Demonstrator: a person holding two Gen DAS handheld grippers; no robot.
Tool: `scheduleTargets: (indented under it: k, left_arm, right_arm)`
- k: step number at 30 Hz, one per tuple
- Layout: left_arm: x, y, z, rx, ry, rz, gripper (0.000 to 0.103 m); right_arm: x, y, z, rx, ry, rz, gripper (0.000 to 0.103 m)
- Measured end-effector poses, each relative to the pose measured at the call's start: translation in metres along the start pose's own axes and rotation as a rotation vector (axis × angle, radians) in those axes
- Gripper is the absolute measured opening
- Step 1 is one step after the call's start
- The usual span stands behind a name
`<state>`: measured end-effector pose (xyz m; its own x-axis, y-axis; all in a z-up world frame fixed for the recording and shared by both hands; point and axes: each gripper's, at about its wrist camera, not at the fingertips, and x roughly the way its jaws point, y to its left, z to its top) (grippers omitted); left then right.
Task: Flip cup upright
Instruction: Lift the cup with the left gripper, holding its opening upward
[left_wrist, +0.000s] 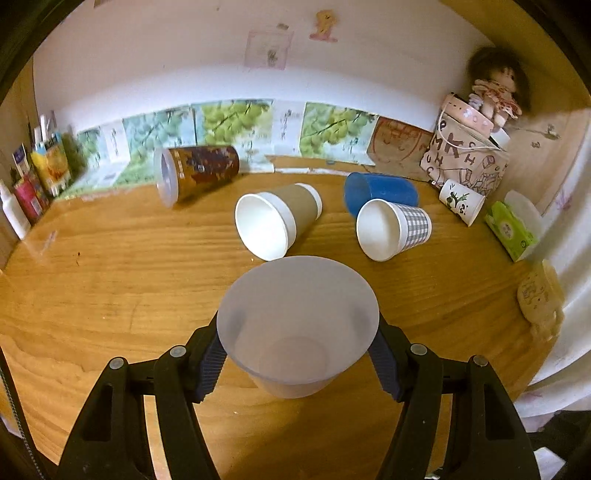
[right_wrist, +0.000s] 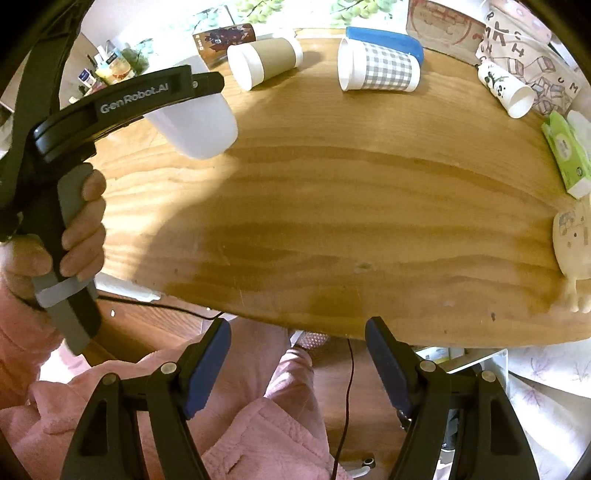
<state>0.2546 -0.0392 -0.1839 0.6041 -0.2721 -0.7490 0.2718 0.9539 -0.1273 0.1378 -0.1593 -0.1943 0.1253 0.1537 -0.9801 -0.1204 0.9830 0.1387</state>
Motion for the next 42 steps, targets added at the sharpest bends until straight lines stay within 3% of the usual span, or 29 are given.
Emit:
scheduleTargets:
  k: [8,16,25,42]
  left_arm:
    - [-0.006,-0.018,-0.018,0.108,-0.068,0.02,0.072]
    - [-0.004,-0.022,-0.027,0.108,-0.086,0.033,0.072]
    - [0.002,-0.024,-0.039,0.12,-0.031,0.053,0.072]
    - [0.001,-0.02,-0.039,0.109,0.011,0.039,0.072]
  right_arm:
    - [0.009,-0.008,-0.006,0.009,-0.013,0.019,0.076]
    - [0.017,-0.017,-0.006,0.014,0.003,0.033,0.076]
    - [0.032,-0.024,-0.007,0.005,0.039,0.05,0.076]
    - [0.044,-0.047,0.007,0.06,0.023,0.048,0.076]
